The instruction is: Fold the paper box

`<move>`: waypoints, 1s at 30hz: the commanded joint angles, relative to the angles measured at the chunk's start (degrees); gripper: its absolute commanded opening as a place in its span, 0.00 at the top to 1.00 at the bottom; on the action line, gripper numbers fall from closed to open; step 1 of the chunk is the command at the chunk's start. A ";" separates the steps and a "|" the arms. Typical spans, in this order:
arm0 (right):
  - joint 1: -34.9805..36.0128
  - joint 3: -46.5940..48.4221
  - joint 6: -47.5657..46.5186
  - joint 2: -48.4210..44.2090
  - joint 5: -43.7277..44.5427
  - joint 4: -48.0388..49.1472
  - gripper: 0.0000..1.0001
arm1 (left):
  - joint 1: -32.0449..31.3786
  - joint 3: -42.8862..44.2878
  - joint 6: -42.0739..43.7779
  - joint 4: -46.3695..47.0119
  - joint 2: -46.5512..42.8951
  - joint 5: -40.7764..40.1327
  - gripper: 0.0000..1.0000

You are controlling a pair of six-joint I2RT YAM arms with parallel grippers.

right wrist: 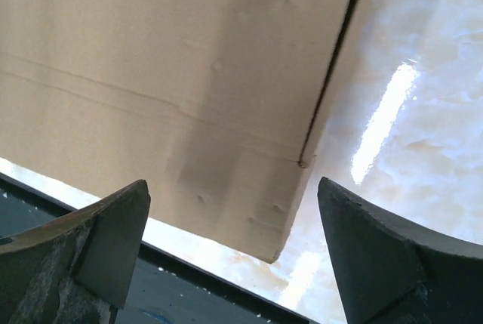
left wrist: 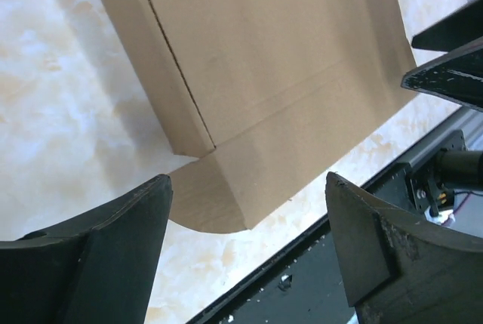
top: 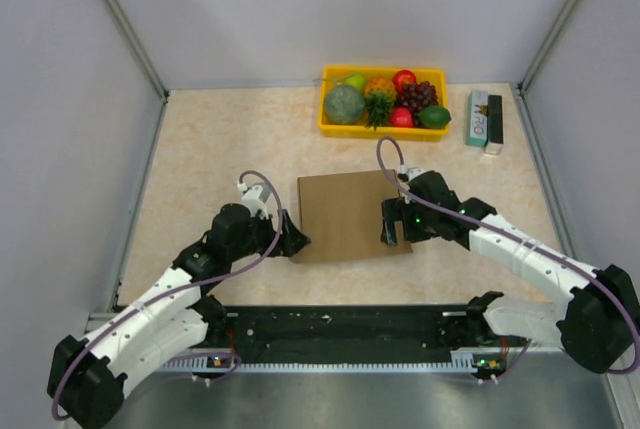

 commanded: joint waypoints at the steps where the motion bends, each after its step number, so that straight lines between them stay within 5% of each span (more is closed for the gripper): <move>1: -4.95 -1.56 -2.26 -2.19 -3.93 4.06 0.10 | 2.94 1.81 3.09 -0.60 1.98 -0.03 0.16; 11: -4.25 -0.86 -1.65 -0.87 -8.33 1.07 0.27 | 3.92 5.24 4.59 -4.47 13.43 12.37 0.20; 30: -0.21 1.25 0.72 2.91 -5.16 -0.34 0.40 | 3.48 -0.48 -6.04 16.36 18.96 25.03 0.25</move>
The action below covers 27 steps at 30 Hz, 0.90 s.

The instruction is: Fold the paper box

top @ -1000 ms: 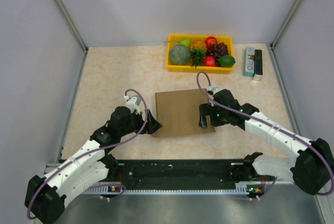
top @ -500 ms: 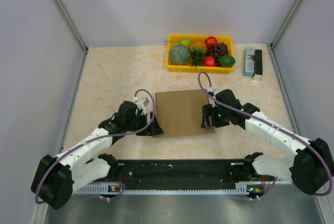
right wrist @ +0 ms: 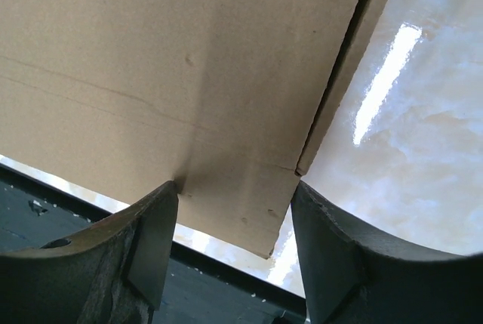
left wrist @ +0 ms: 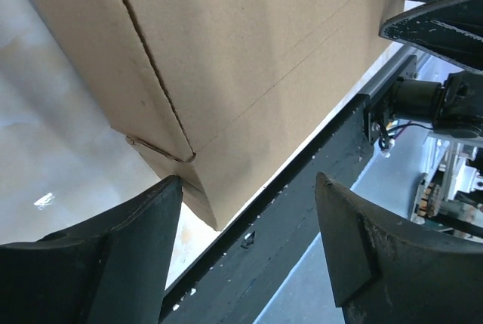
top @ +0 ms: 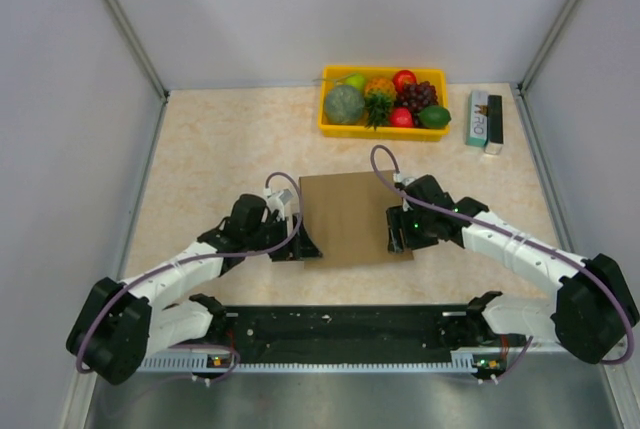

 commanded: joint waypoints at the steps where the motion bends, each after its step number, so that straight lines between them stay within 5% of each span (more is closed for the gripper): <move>1: 1.28 2.67 1.51 0.41 -1.55 1.54 0.40 | -0.41 -1.83 -5.34 10.17 -0.64 6.02 0.25; 19: 3.12 4.43 3.62 1.47 -4.28 3.39 0.40 | -0.32 -5.96 -19.41 29.15 -0.91 8.49 0.27; 27: 3.12 4.69 3.27 2.17 -3.84 3.48 0.40 | -0.24 -3.68 -15.47 23.46 -1.00 6.65 0.25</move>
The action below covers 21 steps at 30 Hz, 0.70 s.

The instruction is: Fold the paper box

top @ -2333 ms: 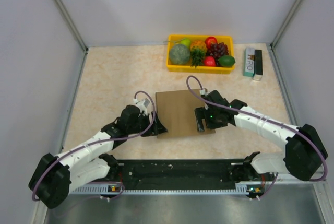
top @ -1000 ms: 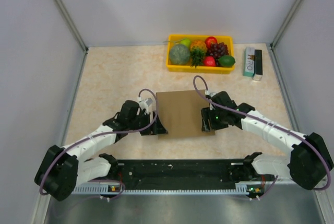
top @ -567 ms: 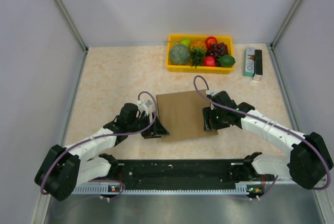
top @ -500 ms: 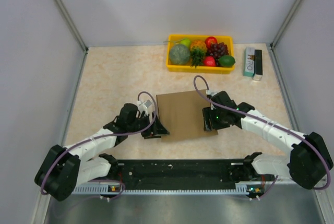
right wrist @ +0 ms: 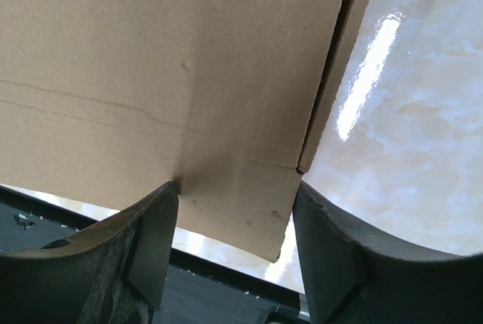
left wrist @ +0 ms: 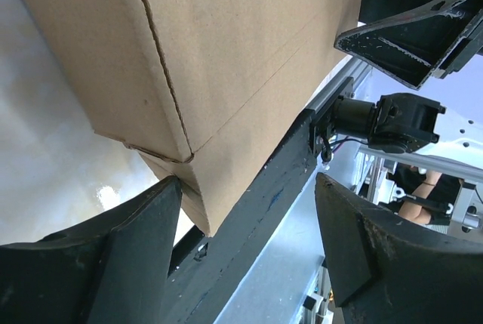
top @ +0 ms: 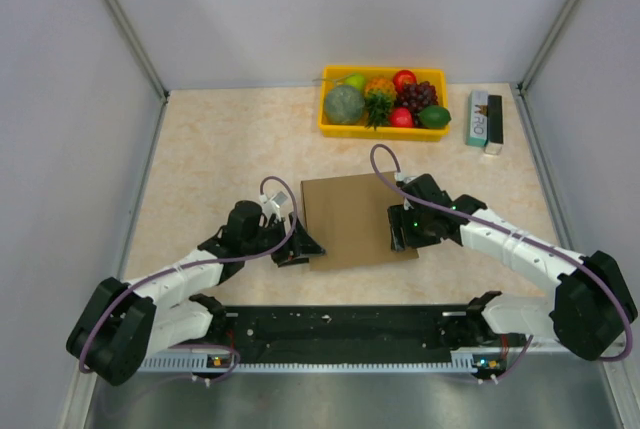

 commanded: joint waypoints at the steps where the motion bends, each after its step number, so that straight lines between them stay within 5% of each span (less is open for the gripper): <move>1: 2.58 3.29 2.00 1.21 -7.71 5.90 0.40 | -0.52 2.66 -1.17 9.66 -0.41 2.67 0.24; 5: 2.58 3.38 1.83 1.39 -7.88 6.08 0.40 | -0.52 -0.51 -10.21 27.31 2.84 8.10 0.27; 11: 2.58 3.47 1.65 2.00 -7.71 5.90 0.40 | -0.26 0.55 -9.96 27.60 4.78 9.25 0.27; 17: 2.58 2.59 0.95 0.95 -4.55 4.94 0.39 | -0.17 8.98 10.58 -8.91 -3.12 -2.95 0.25; 21: 2.49 2.94 -0.10 1.47 -3.14 4.15 0.39 | -0.17 11.79 18.14 -19.48 -5.15 -7.87 0.25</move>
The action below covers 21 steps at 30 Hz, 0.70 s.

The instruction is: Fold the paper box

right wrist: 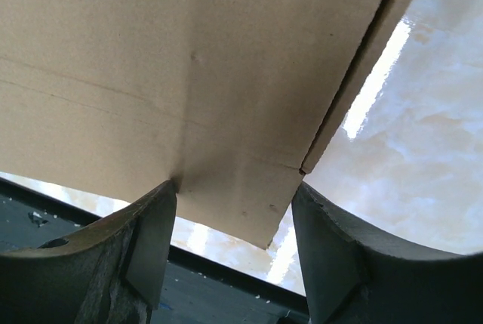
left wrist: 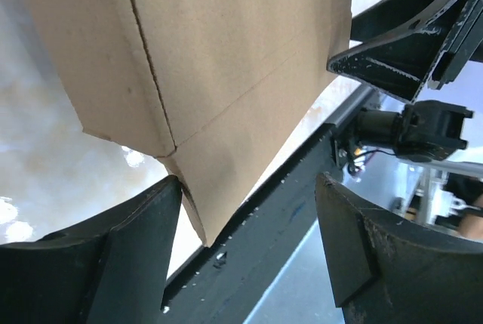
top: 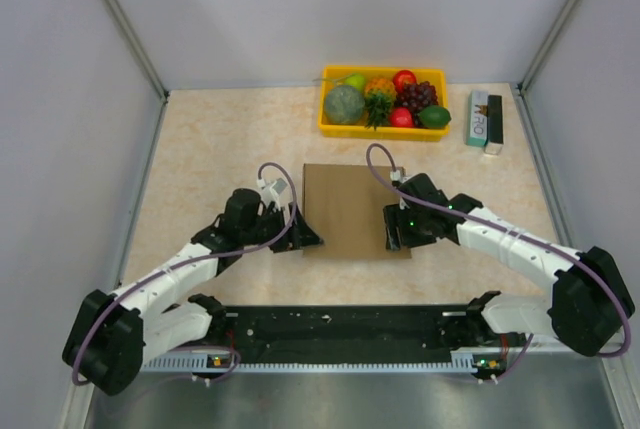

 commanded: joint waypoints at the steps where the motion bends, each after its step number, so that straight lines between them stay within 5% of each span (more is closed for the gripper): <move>1: 1.66 2.46 -0.76 0.40 -2.57 3.29 0.39 | -0.58 5.72 11.01 -10.90 -2.88 -5.65 0.25; 21: -0.98 3.52 -1.38 -1.00 -1.07 2.50 0.30 | -0.58 3.27 13.83 -14.69 -8.23 -12.24 0.23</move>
